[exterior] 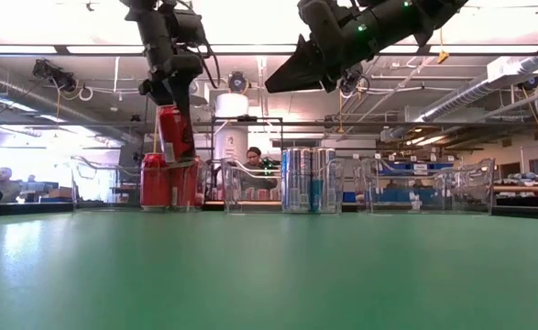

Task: Sort soda cans
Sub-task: Put the red soda can into the transparent left bin

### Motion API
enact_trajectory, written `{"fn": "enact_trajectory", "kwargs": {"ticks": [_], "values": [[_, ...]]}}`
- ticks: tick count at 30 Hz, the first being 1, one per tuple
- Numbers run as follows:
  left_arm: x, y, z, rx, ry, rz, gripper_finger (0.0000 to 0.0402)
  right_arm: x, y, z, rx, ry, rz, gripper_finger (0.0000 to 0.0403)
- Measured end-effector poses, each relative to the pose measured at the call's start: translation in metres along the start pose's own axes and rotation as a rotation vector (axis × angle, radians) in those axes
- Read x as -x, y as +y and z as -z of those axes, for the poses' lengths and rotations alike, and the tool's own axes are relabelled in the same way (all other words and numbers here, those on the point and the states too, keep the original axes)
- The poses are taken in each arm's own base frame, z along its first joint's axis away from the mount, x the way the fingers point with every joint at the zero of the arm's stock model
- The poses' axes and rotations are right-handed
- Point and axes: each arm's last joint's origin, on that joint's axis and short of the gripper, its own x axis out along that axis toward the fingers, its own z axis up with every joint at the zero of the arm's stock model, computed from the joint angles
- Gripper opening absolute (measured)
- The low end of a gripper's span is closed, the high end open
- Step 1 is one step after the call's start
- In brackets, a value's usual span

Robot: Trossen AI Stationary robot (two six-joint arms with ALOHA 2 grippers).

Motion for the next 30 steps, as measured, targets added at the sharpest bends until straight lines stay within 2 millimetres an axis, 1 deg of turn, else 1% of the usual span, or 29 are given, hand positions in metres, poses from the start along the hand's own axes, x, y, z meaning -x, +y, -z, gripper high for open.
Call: {"fn": "enact_trajectory", "kwargs": {"ticks": [5, 11, 15, 22, 30], "values": [[-0.011, 0.000, -0.006, 0.004, 0.008, 0.002, 0.0283, 0.000, 0.000, 0.000, 0.000, -0.002, 0.000, 0.0059], [-0.033, 0.002, -0.011, 0.005, 0.068, -0.013, 0.0283, 0.000, 0.000, 0.000, 0.000, -0.002, 0.000, 0.0058], [-0.044, 0.002, -0.015, 0.002, 0.079, -0.013, 0.0283, 0.000, 0.000, 0.000, 0.000, -0.002, 0.000, 0.0059], [-0.057, 0.002, -0.018, -0.007, 0.107, -0.019, 0.0283, 0.000, 0.000, 0.000, 0.000, -0.002, 0.000, 0.0058], [-0.080, 0.002, -0.021, -0.030, 0.158, -0.020, 0.0283, 0.000, 0.000, 0.000, 0.000, -0.001, 0.000, 0.0058]]}}
